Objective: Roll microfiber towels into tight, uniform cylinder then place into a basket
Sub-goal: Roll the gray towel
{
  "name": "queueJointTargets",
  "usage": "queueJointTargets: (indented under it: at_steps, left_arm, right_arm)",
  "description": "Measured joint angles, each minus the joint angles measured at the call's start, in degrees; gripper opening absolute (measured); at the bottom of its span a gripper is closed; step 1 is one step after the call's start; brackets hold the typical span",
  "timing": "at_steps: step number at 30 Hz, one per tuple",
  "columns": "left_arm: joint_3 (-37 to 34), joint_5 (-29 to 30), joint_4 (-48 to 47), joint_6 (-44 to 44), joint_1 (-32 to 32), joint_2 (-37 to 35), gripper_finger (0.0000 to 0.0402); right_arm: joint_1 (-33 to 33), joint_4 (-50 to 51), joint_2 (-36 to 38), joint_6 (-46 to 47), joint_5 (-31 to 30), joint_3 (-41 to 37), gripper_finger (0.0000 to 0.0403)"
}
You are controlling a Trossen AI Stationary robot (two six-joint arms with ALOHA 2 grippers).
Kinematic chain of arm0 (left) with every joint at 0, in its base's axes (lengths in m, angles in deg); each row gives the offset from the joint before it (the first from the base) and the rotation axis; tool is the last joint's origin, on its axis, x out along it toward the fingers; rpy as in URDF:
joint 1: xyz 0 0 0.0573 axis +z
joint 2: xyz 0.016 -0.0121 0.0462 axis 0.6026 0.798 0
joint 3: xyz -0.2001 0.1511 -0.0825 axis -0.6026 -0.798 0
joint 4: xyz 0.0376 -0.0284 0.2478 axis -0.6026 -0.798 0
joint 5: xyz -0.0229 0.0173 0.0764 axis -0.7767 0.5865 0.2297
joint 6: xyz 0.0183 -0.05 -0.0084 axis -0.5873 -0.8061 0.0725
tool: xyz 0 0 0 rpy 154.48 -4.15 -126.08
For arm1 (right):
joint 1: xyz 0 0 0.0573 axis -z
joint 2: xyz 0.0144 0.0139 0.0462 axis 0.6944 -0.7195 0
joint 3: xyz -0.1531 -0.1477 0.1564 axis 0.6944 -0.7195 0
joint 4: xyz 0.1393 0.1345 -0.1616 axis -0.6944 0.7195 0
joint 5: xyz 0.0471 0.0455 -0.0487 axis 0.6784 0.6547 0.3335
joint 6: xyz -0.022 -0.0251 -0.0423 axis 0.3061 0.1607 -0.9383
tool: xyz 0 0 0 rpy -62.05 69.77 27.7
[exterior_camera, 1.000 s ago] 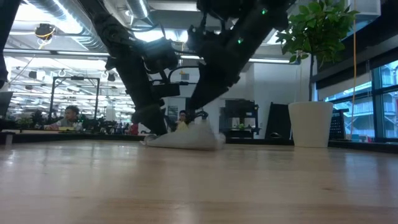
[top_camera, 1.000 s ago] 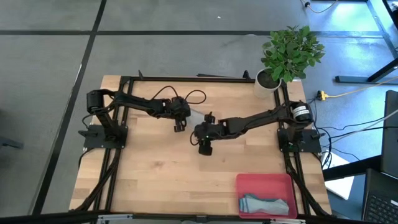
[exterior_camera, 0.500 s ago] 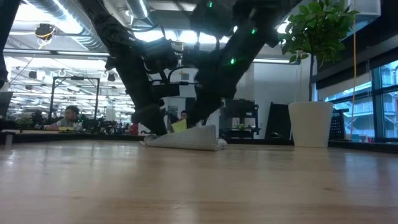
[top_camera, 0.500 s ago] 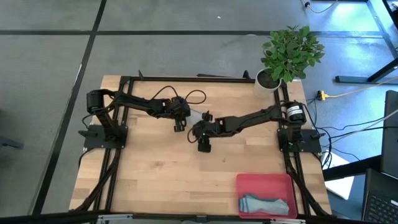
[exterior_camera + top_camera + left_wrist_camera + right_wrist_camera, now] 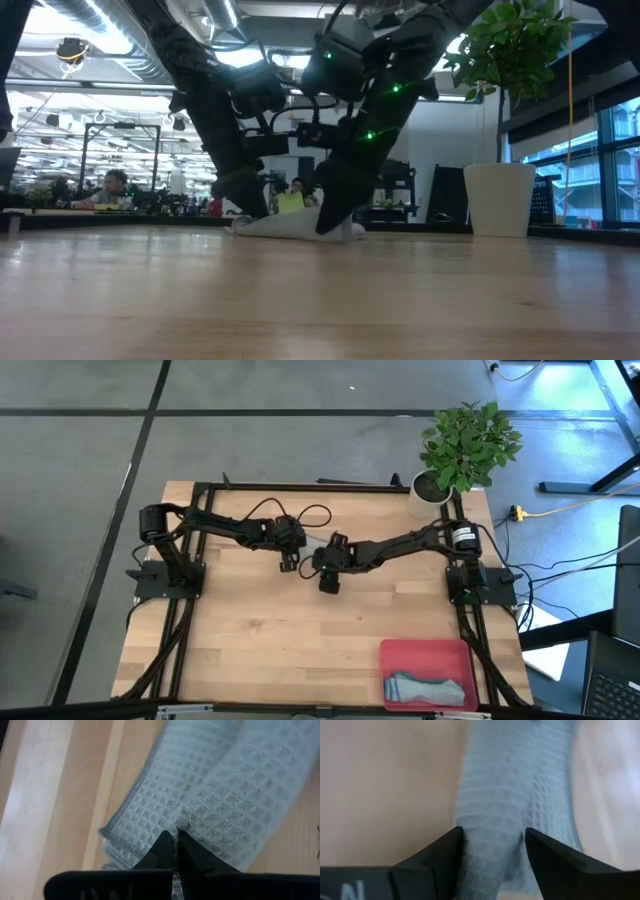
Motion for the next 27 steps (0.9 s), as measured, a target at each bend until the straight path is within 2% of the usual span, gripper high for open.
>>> queueJointTargets:
  at_steps: [4, 10, 15, 22, 27]
  left_arm:
    - [0.0, 0.0, -0.1, 0.0, 0.0, 0.0, 0.0]
    - [0.0, 0.0, -0.3, 0.0, 0.0, 0.0, 0.0]
    - [0.0, -0.1, -0.5, -1.1, 0.0, 0.0, 0.0]
    - [0.0, -0.1, -0.5, -1.1, 0.0, 0.0, 0.0]
    - [0.0, -0.1, -0.4, -1.1, 0.0, 0.0, 0.0]
  right_arm:
    - [0.0, 2.1, -0.1, 1.4, -5.9, 0.0, 0.0218]
    - [-0.6, 4.1, 1.3, 0.9, -5.7, 0.8, 0.0218]
    - [-2.6, 6.9, 4.0, -1.2, -3.6, 3.1, 0.0213]
    - [-3.7, 2.9, 4.8, -6.7, 7.3, 2.8, 0.018]
    - [-1.0, -0.8, 4.4, -6.3, 7.3, -0.9, 0.0167]
